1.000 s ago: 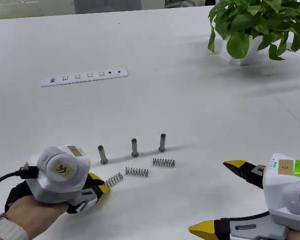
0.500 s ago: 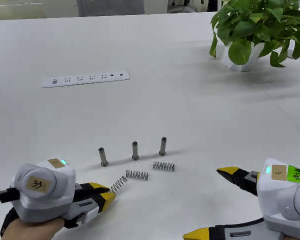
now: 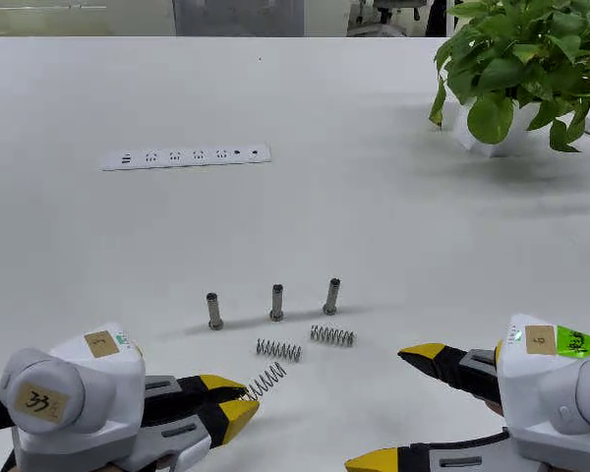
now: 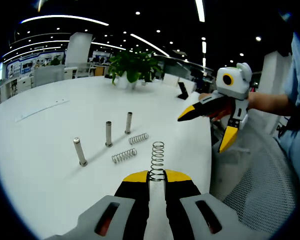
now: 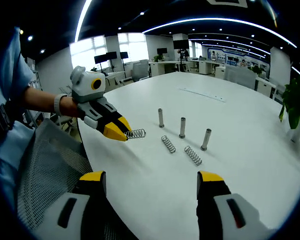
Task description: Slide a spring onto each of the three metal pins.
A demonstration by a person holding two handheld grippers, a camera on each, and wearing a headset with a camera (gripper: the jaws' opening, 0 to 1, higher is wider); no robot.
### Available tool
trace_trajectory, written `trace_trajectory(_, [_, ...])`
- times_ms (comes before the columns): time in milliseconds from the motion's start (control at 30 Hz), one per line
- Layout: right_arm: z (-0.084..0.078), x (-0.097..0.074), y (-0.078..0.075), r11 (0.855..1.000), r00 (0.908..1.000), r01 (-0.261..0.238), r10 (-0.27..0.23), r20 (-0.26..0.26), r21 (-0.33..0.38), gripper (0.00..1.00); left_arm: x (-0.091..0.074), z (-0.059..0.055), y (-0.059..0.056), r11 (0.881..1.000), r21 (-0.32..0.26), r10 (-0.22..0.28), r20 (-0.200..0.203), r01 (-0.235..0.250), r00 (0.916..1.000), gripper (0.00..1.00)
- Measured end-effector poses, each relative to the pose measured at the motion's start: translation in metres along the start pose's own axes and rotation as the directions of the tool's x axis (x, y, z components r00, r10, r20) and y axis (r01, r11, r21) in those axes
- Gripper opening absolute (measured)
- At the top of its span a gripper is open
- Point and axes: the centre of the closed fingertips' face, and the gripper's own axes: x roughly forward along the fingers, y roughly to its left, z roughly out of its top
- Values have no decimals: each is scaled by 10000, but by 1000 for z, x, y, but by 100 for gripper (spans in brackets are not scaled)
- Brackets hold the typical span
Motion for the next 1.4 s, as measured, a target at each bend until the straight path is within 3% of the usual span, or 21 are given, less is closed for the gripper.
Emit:
trace_trajectory(133, [16,2,7,9972,9975,-558,534,472,493,65,-1,7,-9,9987,276,-434,294,425,9986,10])
trace_trajectory(200, [20,3,6,9972,9973,-524,495,545,527,63,-2,10,-12,9976,395,-590,428,573,9973,10])
trace_trajectory(367, [25,7,18,9913,9920,-1202,1177,464,546,40,-3,12,-19,9937,550,-1012,591,980,9931,10])
trace_trajectory(467, [24,11,23,9862,9881,-1528,1511,305,641,38,-3,13,-25,9900,634,-1299,594,1261,9897,10])
trace_trajectory(567, [26,12,28,9798,9818,-1889,1871,333,659,28,-4,14,-32,9834,741,-1702,643,1654,9833,10])
trace_trajectory(700, [28,13,31,9740,9758,-2181,2168,277,607,28,-5,13,-40,9706,1043,-2230,513,2168,9735,10])
trace_trajectory(767, [29,13,33,9689,9711,-2387,2375,253,650,26,-5,9,-44,9612,1381,-2434,182,2386,9698,10])
trace_trajectory(1033, [27,13,43,9545,9574,-2886,2888,78,747,17,-4,7,-50,9393,1974,-2836,-142,2807,9588,10])
trace_trajectory(1400, [27,13,47,9491,9517,-3063,3069,33,728,15,-6,5,-50,9215,2535,-2950,-362,2943,9548,10])
